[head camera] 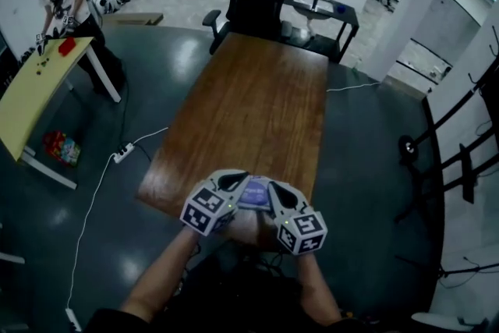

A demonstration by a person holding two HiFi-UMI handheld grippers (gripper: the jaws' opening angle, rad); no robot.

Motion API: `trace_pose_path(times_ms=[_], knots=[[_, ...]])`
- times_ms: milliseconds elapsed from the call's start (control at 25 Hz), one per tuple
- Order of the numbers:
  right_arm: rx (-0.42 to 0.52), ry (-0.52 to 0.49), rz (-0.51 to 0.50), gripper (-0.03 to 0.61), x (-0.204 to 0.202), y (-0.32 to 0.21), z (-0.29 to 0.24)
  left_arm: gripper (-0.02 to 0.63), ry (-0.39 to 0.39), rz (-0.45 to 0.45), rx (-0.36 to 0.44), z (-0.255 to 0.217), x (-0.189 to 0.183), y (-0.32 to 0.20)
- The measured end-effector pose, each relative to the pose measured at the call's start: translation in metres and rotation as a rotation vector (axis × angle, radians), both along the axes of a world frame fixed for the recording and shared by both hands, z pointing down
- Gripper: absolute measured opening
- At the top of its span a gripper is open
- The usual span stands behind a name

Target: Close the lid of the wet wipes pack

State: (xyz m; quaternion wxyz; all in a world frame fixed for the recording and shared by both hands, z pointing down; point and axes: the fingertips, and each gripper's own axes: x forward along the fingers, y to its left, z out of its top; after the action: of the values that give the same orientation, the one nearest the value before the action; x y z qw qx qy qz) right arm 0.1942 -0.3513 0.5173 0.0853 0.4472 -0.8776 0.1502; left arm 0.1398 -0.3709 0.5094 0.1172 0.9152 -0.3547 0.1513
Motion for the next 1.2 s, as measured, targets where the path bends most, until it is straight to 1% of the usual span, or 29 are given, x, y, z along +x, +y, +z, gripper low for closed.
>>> trace_pose_path(times_ms=[120, 200, 280, 440, 560, 720, 920, 1200], knots=[[0.073, -0.007, 0.029, 0.011, -0.008, 0.01, -0.033, 0.0, 0.071, 0.029, 0.067, -0.038, -0.005, 0.008], [0.122, -0.02, 0.062, 0.011, -0.014, 0.015, -0.053, 0.0, 0.106, 0.055, 0.088, -0.055, -0.012, 0.018], [0.159, -0.036, 0.098, 0.011, -0.021, 0.024, -0.069, 0.0, 0.115, 0.085, 0.098, -0.065, -0.02, 0.03], [0.215, -0.034, 0.136, 0.011, -0.042, 0.041, -0.095, -0.001, 0.101, 0.123, 0.122, -0.075, -0.04, 0.048], [0.262, -0.038, 0.14, 0.011, -0.058, 0.057, -0.113, 0.0, 0.112, 0.145, 0.143, -0.085, -0.052, 0.062], [0.336, -0.042, 0.139, 0.011, -0.072, 0.084, -0.138, 0.0, 0.144, 0.176, 0.176, -0.104, -0.058, 0.085], [0.368, -0.054, 0.155, 0.011, -0.08, 0.105, -0.151, 0.0, 0.155, 0.204, 0.197, -0.113, -0.063, 0.103], [0.375, -0.043, 0.184, 0.009, -0.079, 0.116, -0.154, 0.0, 0.161, 0.23, 0.217, -0.12, -0.061, 0.116]])
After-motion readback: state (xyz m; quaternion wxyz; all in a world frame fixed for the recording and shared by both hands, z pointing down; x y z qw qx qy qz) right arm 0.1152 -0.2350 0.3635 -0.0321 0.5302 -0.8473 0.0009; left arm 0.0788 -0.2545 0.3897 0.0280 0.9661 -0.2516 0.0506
